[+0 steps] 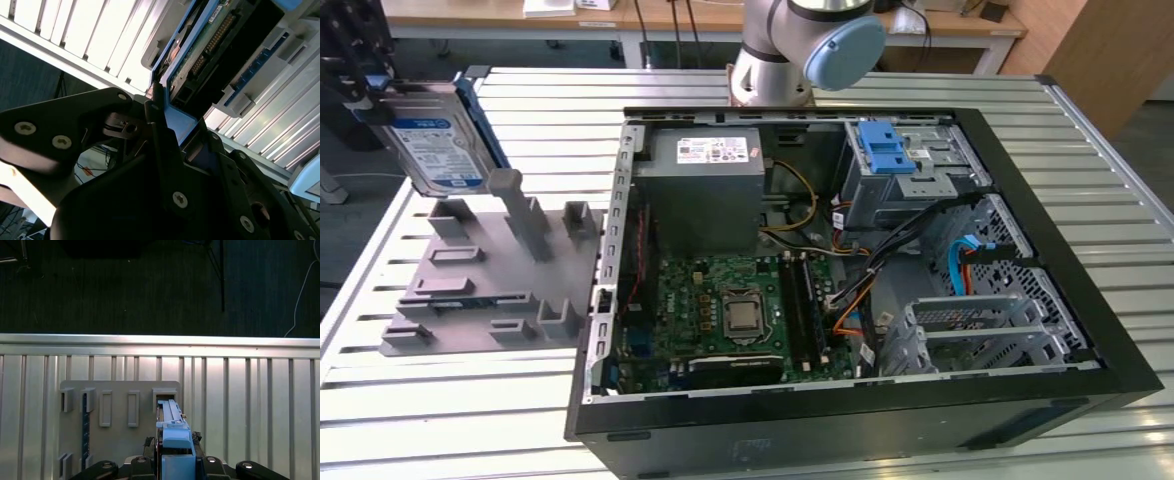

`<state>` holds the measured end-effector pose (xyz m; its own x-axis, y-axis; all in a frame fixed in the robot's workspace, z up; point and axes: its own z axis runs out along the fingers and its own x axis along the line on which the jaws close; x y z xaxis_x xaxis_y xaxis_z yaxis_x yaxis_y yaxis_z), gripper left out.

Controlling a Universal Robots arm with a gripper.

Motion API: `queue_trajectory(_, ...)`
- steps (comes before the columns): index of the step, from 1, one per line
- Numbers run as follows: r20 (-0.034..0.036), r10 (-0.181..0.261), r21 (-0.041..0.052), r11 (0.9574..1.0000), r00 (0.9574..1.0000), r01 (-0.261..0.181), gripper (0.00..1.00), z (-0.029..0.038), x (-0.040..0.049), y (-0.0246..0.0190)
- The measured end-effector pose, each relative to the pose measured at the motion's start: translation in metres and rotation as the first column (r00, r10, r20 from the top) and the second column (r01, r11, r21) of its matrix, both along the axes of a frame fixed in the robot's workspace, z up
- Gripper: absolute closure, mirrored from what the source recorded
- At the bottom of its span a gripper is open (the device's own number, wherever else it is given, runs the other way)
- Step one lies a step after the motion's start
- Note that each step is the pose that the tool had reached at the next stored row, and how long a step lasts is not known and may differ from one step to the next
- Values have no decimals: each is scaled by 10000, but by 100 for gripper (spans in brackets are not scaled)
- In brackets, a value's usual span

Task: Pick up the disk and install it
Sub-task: 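Pick up the disk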

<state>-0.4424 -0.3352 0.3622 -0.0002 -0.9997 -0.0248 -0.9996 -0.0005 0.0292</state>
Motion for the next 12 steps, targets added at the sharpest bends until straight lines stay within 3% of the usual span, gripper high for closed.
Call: queue_trajectory(12,-1,0,0,10000,10000,0,64,23,0,0)
